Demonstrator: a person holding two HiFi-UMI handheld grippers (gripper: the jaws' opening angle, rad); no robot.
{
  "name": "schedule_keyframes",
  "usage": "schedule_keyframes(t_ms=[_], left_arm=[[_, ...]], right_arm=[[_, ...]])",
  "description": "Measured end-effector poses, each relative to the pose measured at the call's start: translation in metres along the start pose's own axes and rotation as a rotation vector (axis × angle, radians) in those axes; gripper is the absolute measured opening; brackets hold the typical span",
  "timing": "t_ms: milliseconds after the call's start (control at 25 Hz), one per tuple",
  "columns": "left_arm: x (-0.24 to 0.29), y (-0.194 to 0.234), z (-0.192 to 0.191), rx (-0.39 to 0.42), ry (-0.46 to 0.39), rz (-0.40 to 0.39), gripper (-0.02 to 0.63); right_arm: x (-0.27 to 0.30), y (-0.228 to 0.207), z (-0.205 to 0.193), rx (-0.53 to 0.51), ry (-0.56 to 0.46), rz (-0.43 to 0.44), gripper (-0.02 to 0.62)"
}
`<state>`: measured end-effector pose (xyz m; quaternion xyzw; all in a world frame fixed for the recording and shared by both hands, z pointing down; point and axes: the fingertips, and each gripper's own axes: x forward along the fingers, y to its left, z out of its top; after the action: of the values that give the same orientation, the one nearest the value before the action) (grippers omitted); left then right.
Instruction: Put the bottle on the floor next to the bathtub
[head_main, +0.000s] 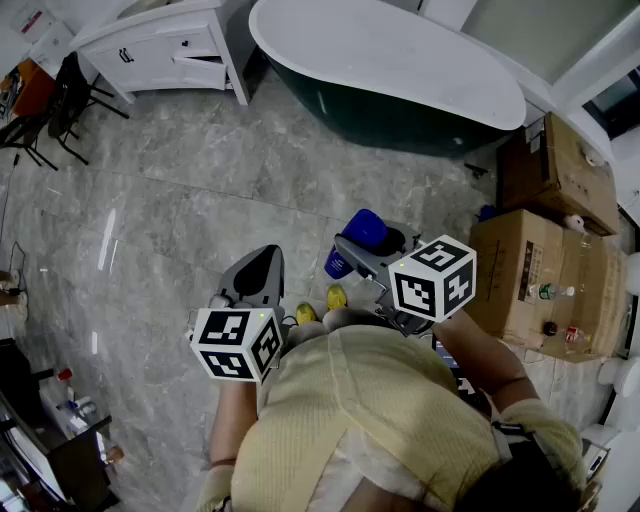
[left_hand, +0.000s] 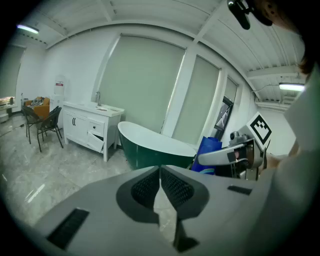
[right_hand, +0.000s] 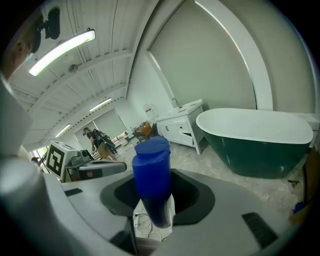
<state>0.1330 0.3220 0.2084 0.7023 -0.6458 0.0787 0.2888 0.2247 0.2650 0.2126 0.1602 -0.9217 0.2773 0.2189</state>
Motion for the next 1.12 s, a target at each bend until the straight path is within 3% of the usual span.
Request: schedule_keyframes(t_ms=[320, 1120], left_arm=[[0.023, -0.011, -0.001, -0.011, 0.007, 0.007, 0.064], [0.057, 0.001, 0.013, -0.049, 0.021, 0.119, 0.063]], right_arm=[[-0.003, -0.026, -0.001, 0.017, 0.009, 0.009, 0.169], [0.007, -0.078, 0.012, -0.006, 0.043, 0.043, 0.169]])
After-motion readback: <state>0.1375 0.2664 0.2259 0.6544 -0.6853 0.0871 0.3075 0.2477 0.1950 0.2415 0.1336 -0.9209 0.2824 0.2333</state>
